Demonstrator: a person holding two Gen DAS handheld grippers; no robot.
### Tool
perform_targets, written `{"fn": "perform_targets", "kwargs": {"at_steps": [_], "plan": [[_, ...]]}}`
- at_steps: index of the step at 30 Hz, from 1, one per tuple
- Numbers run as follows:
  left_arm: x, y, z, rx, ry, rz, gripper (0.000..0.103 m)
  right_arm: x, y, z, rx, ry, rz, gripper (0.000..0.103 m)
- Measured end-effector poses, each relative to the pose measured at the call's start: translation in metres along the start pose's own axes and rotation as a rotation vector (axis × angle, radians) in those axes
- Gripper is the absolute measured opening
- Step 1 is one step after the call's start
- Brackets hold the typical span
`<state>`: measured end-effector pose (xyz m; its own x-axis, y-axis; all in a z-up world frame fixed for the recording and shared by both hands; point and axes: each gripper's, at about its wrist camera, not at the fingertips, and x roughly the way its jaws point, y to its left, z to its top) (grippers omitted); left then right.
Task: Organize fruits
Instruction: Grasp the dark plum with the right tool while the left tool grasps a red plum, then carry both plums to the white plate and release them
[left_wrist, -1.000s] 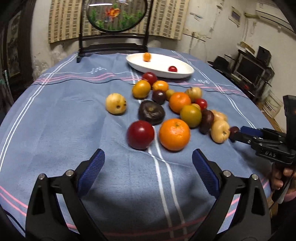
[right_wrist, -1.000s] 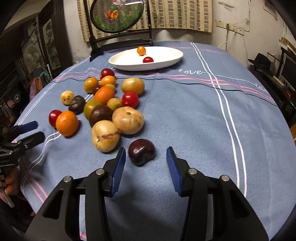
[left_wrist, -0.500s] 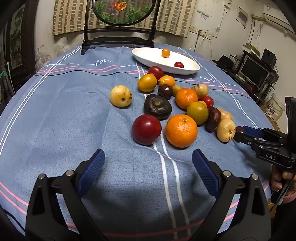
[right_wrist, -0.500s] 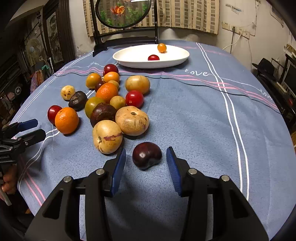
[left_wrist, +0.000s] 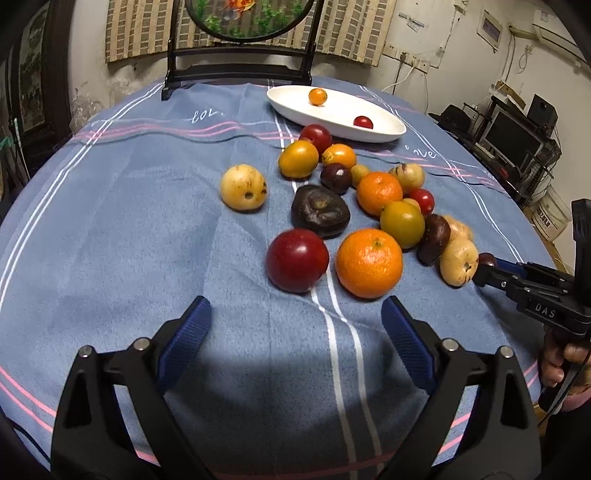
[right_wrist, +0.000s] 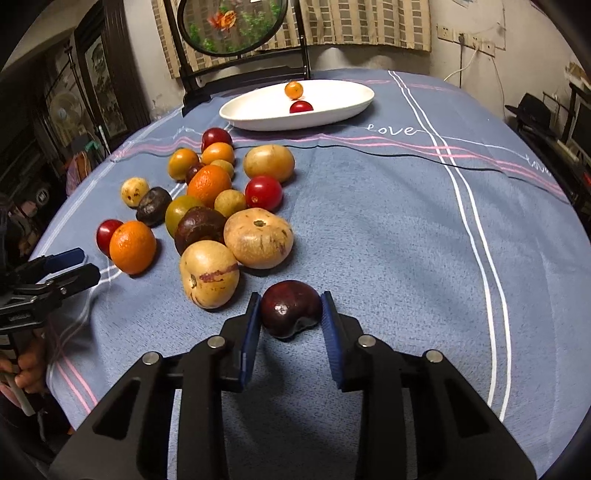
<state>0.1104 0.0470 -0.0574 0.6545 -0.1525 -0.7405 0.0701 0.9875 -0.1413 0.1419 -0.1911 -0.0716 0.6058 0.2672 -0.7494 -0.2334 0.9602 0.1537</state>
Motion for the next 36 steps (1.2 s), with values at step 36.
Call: {"fn": "perform_targets", "kwargs": {"at_steps": [36], "plan": [[0.038, -0.006, 0.026, 0.254, 0.114, -0.01, 0.05, 0.001, 0.004, -0.001, -0.019, 0.006, 0.012, 0.033]]}}
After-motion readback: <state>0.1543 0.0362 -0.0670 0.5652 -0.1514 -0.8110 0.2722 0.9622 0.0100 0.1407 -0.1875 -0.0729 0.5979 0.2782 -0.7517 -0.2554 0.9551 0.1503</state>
